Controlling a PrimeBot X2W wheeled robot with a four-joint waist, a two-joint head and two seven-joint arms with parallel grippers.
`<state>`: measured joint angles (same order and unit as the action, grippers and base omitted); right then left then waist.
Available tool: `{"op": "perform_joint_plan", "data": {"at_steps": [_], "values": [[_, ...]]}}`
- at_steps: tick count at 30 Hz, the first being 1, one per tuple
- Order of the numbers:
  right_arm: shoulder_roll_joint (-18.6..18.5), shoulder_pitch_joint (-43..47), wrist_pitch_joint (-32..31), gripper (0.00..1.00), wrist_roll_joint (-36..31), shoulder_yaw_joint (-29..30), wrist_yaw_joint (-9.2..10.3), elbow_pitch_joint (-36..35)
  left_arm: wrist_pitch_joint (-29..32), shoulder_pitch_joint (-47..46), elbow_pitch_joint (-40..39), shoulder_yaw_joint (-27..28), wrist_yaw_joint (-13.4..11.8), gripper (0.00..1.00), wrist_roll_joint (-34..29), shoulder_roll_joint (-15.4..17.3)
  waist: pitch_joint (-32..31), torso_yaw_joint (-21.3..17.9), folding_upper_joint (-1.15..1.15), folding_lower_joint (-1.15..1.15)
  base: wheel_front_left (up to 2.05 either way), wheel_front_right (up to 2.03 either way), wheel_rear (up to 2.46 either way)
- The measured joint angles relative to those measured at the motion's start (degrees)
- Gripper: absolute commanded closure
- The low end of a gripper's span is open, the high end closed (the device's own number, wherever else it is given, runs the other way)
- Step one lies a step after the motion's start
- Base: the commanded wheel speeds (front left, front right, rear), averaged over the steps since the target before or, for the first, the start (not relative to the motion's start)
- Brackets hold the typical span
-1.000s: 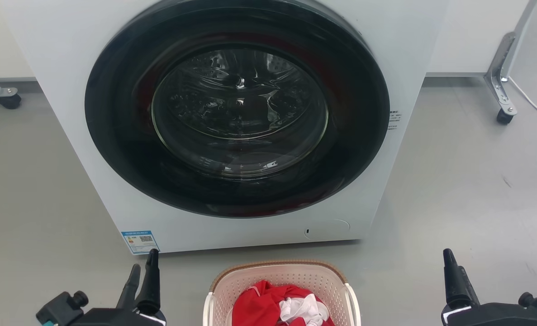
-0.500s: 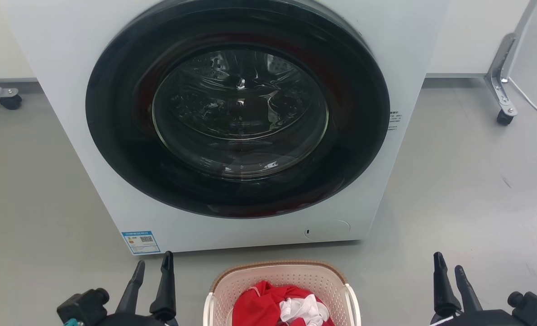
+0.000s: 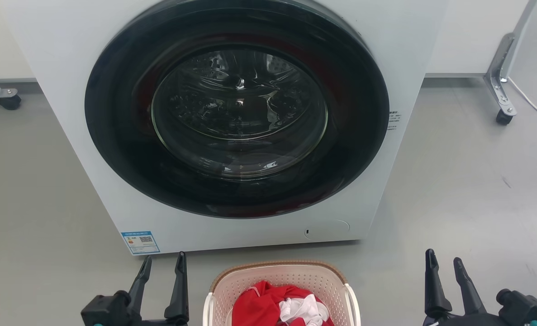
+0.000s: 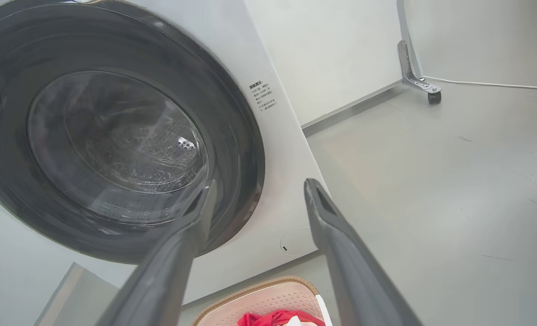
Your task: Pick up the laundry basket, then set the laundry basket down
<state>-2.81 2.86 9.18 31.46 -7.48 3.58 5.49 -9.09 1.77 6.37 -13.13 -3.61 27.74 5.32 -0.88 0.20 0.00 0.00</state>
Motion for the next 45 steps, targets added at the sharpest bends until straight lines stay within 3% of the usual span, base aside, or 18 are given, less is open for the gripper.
{"op": "perform_joint_plan", "data": {"at_steps": [26,45], "values": [[-0.19,1.6,5.12,0.0,-20.94,-3.61,3.52,-5.35,-5.23,2.28,-4.22,-3.89,-3.47,0.0,-21.36,0.27,0.27,0.14,0.0,0.0,0.0,0.0,0.0],[-0.19,1.62,5.13,0.0,-21.26,-3.33,3.54,-5.45,-5.39,2.28,-4.34,-2.66,-3.47,0.0,-20.23,-0.26,0.62,0.27,0.0,0.0,0.0,0.0,0.0]]}}
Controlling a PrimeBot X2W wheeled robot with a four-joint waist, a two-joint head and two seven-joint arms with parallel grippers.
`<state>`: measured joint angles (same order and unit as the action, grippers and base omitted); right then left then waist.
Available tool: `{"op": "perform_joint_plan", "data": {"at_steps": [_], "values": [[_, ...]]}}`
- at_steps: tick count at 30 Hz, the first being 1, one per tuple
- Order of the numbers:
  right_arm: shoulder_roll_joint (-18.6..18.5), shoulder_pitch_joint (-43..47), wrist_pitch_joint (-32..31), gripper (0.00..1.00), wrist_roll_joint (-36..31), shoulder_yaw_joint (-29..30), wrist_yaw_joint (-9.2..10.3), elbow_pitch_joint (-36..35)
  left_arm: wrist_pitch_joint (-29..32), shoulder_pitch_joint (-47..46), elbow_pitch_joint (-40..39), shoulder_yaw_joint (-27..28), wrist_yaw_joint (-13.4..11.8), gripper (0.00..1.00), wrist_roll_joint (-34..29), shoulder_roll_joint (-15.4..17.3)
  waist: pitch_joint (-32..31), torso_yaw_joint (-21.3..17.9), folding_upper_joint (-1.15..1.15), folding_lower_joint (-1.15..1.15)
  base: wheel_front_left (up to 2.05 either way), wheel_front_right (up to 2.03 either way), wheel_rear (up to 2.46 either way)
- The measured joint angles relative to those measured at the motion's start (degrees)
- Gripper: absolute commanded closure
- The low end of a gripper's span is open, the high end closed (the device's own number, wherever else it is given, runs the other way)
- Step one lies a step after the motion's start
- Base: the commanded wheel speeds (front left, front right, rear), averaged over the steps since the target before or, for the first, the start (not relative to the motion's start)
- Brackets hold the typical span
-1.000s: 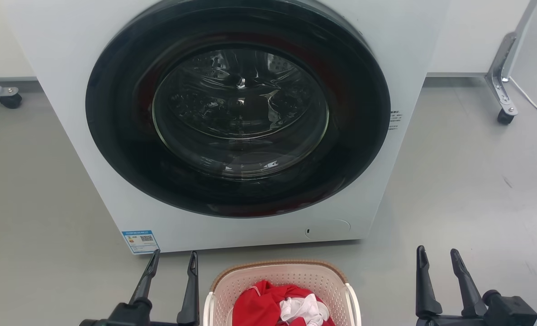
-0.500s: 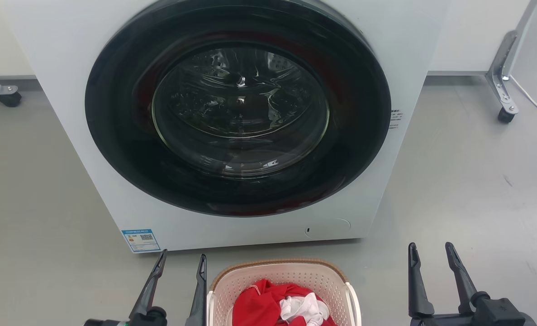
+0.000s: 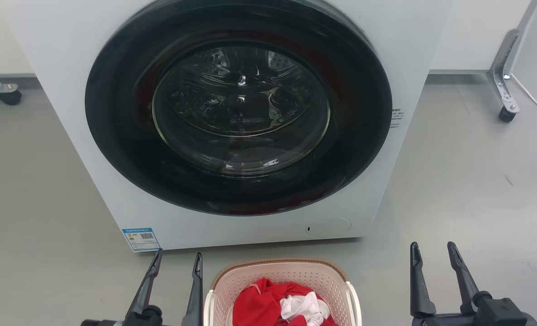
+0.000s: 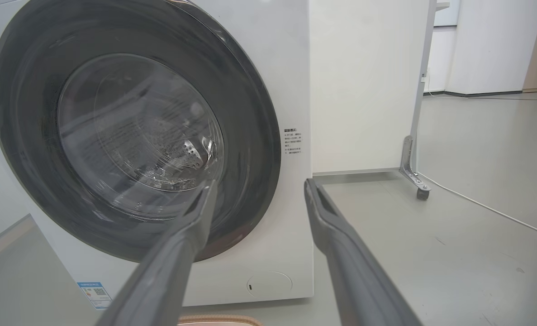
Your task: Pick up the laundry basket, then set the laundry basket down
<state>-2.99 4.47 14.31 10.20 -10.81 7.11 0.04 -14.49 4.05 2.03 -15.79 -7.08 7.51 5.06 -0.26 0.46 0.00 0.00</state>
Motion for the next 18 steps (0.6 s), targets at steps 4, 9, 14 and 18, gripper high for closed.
{"op": "perform_joint_plan", "data": {"at_steps": [4,9,14,18], "values": [[0.01,0.01,0.0,0.0,0.0,0.12,0.0,0.0,0.0,0.0,0.02,0.09,0.0,0.0,0.0,-0.08,0.11,-0.01,0.0,0.0,0.0,0.0,0.0],[0.02,0.78,0.0,0.0,0.0,0.21,-0.05,-0.19,0.0,0.06,-0.08,0.11,0.0,0.0,0.01,-0.15,0.59,-0.05,0.0,0.0,0.0,0.0,0.0],[0.04,0.92,0.16,0.0,0.0,0.6,-0.08,-0.67,0.0,0.08,-0.53,0.46,0.0,0.0,0.08,-0.18,2.28,-0.13,0.0,0.0,0.0,0.0,0.0],[0.04,0.52,0.23,0.0,0.0,1.15,-0.23,-1.02,0.0,-0.18,-0.65,0.89,0.01,0.0,0.41,-0.2,4.06,-0.2,0.0,0.0,0.0,0.0,0.0]]}}
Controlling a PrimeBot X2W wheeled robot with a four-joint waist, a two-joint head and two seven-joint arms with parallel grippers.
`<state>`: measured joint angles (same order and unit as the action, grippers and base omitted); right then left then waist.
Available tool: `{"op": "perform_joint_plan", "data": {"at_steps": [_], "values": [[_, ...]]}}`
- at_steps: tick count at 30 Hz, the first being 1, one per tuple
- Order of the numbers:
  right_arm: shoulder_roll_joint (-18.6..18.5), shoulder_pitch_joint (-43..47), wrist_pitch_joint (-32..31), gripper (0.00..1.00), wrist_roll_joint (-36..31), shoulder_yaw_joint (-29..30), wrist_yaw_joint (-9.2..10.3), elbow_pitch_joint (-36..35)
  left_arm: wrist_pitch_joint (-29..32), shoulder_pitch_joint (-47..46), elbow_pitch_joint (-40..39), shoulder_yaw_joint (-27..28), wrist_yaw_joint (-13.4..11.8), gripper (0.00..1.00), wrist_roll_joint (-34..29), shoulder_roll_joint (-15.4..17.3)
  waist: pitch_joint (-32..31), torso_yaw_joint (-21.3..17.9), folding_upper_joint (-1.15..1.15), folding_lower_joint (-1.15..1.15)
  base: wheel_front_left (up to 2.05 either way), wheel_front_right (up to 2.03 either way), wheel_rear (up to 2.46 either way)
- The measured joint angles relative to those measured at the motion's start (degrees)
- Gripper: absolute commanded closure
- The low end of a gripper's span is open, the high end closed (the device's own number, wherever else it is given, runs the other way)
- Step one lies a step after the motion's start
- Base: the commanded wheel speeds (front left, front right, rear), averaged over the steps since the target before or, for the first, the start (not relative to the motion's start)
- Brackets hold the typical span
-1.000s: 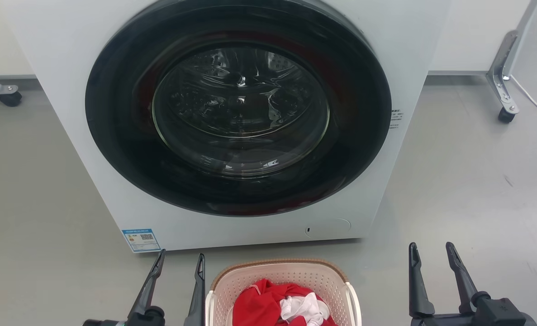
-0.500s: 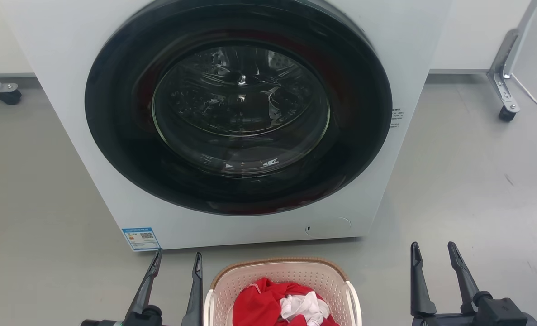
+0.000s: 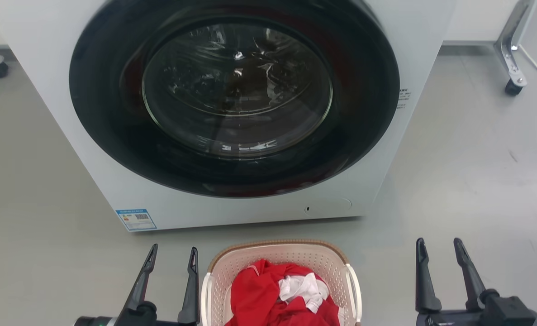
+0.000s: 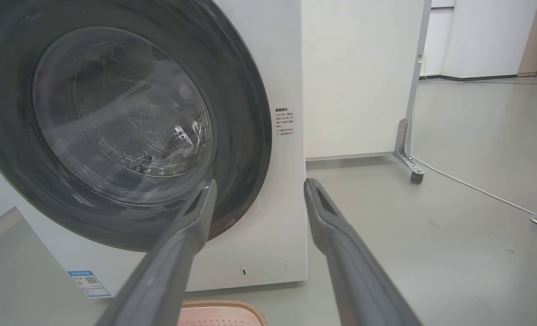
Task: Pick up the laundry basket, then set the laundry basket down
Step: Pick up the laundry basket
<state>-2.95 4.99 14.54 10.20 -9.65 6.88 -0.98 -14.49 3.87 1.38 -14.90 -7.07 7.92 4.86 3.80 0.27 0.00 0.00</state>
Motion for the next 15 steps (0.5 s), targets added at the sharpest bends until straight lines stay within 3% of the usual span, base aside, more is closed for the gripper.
{"op": "perform_joint_plan", "data": {"at_steps": [15], "values": [[-0.13,-9.07,0.01,0.0,0.01,2.0,-2.25,1.92,0.0,-8.51,2.59,1.38,0.57,0.0,0.1,-0.63,10.38,-0.17,-0.01,0.0,0.0,0.0,0.0]]}}
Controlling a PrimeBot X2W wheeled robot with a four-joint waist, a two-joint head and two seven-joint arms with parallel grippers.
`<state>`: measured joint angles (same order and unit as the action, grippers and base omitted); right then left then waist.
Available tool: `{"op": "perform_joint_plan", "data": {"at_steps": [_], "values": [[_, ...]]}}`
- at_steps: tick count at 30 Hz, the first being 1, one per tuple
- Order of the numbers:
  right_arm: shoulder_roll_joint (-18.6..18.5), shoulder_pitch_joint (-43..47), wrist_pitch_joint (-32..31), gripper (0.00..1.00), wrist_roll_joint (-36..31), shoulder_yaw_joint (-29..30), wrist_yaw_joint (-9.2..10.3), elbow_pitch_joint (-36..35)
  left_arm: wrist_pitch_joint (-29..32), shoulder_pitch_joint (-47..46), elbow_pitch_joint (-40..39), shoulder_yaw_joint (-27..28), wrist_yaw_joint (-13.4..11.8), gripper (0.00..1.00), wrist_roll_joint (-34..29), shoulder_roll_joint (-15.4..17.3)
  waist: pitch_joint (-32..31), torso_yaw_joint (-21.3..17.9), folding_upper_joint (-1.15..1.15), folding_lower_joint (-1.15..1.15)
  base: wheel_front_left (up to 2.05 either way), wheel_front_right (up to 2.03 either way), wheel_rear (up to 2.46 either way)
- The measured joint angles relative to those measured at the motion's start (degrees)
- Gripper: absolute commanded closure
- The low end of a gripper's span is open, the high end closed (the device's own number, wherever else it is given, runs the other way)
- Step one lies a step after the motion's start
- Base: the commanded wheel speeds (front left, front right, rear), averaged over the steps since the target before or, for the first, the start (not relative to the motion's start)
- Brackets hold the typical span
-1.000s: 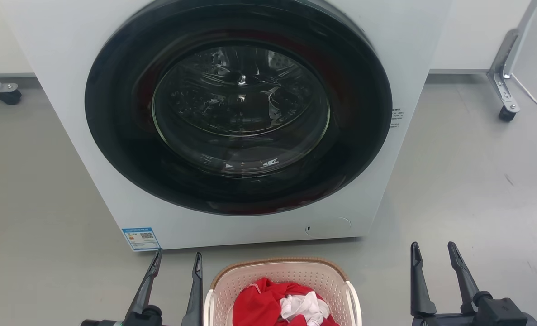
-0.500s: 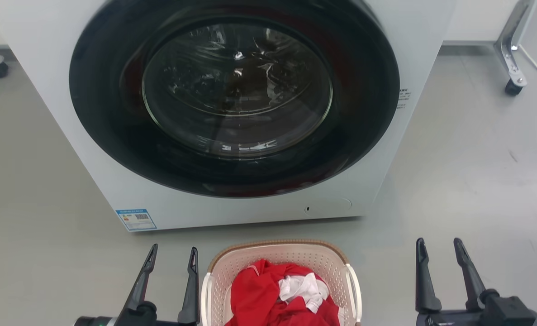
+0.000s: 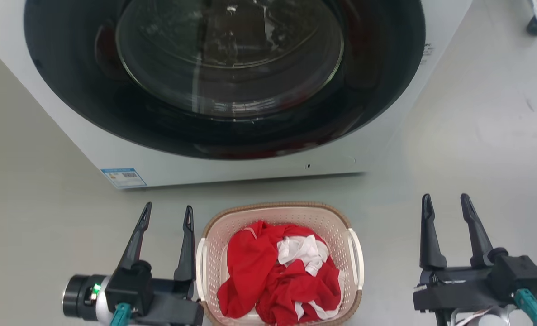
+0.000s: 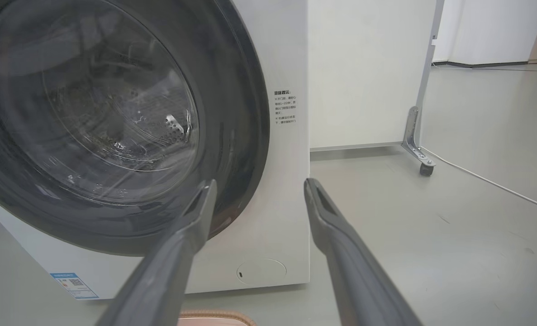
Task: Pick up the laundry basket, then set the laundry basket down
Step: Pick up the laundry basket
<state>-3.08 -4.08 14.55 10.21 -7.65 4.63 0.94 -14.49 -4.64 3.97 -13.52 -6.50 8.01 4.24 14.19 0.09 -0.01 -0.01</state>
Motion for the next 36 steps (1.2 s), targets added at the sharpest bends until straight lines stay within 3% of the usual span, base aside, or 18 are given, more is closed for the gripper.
{"op": "perform_joint_plan", "data": {"at_steps": [18,28,36], "values": [[-0.77,-13.79,0.15,0.0,0.22,0.64,-2.21,11.65,-0.01,-13.29,14.49,-0.14,1.8,0.0,2.59,-0.92,14.0,0.12,0.0,0.0,0.0,0.0,0.0],[-0.76,-19.39,0.14,0.0,0.42,-0.74,-3.61,21.86,0.0,-19.76,25.19,-0.51,2.99,0.0,4.99,-1.54,21.39,0.74,-0.01,0.0,0.0,0.0,0.0],[-0.71,-21.76,0.14,0.0,0.86,-1.21,-3.63,29.32,0.0,-22.36,32.22,-1.51,4.04,0.0,6.58,-1.93,25.04,1.18,-0.01,0.0,0.0,0.0,0.0]]}}
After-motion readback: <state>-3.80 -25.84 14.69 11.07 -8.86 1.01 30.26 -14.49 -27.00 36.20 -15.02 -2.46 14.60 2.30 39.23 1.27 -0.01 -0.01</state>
